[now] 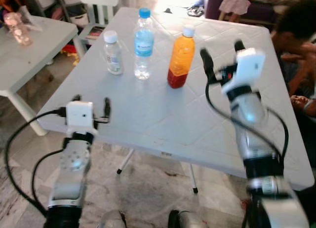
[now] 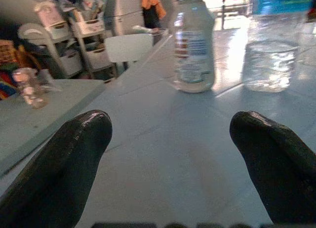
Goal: Restocking fridge
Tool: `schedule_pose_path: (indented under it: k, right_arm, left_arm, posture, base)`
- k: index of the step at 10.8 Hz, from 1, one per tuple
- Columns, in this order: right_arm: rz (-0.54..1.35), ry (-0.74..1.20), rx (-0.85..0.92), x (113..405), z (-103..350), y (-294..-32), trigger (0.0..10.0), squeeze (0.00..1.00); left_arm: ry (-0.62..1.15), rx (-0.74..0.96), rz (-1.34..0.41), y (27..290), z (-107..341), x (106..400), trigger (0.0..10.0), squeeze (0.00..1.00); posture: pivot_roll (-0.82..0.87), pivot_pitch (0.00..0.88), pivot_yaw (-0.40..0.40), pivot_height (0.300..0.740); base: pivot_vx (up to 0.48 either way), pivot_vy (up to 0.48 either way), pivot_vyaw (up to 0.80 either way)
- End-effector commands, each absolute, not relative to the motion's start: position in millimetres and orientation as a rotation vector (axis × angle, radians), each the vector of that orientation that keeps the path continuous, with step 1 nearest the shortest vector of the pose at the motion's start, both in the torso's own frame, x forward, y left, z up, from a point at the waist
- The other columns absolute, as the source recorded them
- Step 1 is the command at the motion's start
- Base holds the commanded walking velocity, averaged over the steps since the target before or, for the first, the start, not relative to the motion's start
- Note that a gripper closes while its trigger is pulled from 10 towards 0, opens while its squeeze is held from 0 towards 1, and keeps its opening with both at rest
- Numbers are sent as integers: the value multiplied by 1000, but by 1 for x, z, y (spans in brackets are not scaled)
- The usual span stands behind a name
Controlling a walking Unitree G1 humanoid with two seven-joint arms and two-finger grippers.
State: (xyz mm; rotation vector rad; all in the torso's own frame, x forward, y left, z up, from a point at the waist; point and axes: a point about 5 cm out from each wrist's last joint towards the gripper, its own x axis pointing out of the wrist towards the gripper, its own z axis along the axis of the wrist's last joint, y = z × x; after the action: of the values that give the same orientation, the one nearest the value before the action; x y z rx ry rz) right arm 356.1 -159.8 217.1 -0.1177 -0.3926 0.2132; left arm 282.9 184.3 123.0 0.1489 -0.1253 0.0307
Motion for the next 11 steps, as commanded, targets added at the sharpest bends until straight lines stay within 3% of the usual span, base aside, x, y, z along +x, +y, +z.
schedule_pose_path:
  k: [1,4,11]
  right_arm:
    - [262,-416,-111,361,226,-157,10000,0]
    - [354,-423,-142,377,240,-143,10000,0]
    - [380,-341,-133,403,250,-143,10000,0]
  left_arm:
    - [-136,166,54,189,128,282,10000,0]
    - [-130,183,56,192,129,282,10000,0]
    - [-113,205,43,198,131,273,10000,0]
  posture:
    - [190,104,-8,740]
    - [208,104,-7,740]
    - [253,143,7,740]
  base:
    - [0,0,0]
    - [0,0,0]
    - [0,0,0]
